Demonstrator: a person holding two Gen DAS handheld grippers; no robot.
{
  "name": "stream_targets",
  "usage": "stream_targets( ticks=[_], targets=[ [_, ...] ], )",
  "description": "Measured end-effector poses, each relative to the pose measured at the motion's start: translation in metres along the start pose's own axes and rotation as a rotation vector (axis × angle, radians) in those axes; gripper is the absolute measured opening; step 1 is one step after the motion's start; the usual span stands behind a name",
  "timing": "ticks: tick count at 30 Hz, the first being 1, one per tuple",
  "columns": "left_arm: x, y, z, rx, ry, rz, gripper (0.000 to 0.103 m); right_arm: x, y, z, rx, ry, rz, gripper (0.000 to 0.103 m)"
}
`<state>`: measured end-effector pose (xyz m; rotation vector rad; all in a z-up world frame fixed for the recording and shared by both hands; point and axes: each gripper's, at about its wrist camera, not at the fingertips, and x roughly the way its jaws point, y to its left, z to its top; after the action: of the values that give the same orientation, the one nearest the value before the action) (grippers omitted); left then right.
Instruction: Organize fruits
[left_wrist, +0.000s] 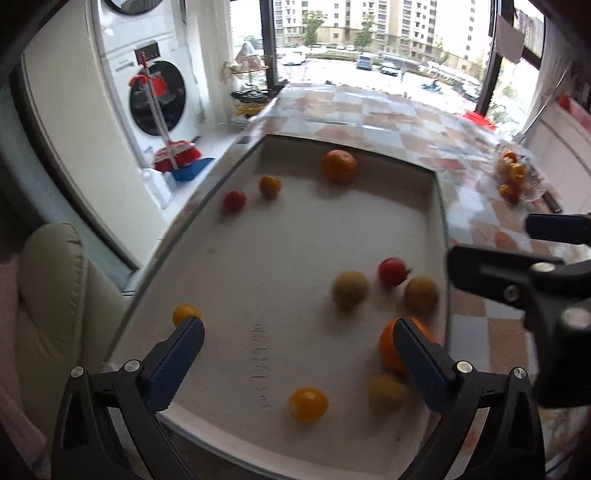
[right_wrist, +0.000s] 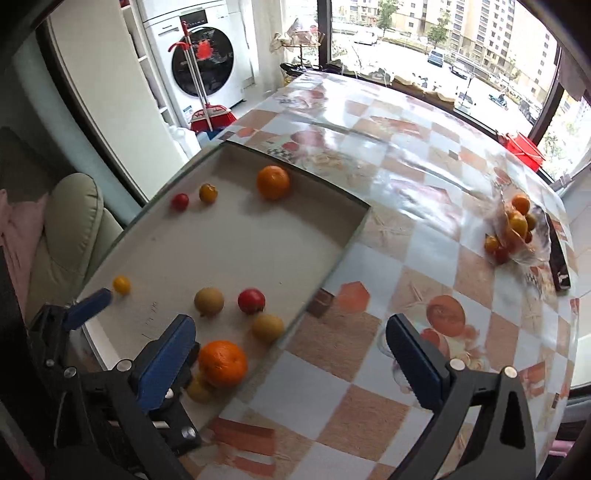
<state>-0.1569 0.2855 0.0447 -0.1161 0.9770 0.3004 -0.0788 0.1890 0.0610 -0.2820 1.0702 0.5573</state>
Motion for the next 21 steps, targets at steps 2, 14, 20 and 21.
stream_targets(
  ticks=[2, 14, 20, 21],
  targets=[
    [-0.001, 0.0, -0.001, -0.004, 0.002, -0.002, 0.103, 0.001, -0.002, -0.001, 0.017, 0.012, 0.021, 0.103],
    [-0.003, 0.002, -0.002, -0.032, 0.031, 0.002, 0.103, 0.004, -0.006, -0.01, 0.037, 0.048, 0.014, 0.103],
    [-0.005, 0.0, -0.004, -0.008, 0.028, 0.022, 0.103, 0.001, -0.007, -0.015, 0.035, 0.055, 0.003, 0.103],
    [-0.006, -0.001, -0.004, -0.004, 0.028, 0.022, 0.103, 0.001, -0.007, -0.015, 0.034, 0.055, 0.002, 0.103]
  ],
)
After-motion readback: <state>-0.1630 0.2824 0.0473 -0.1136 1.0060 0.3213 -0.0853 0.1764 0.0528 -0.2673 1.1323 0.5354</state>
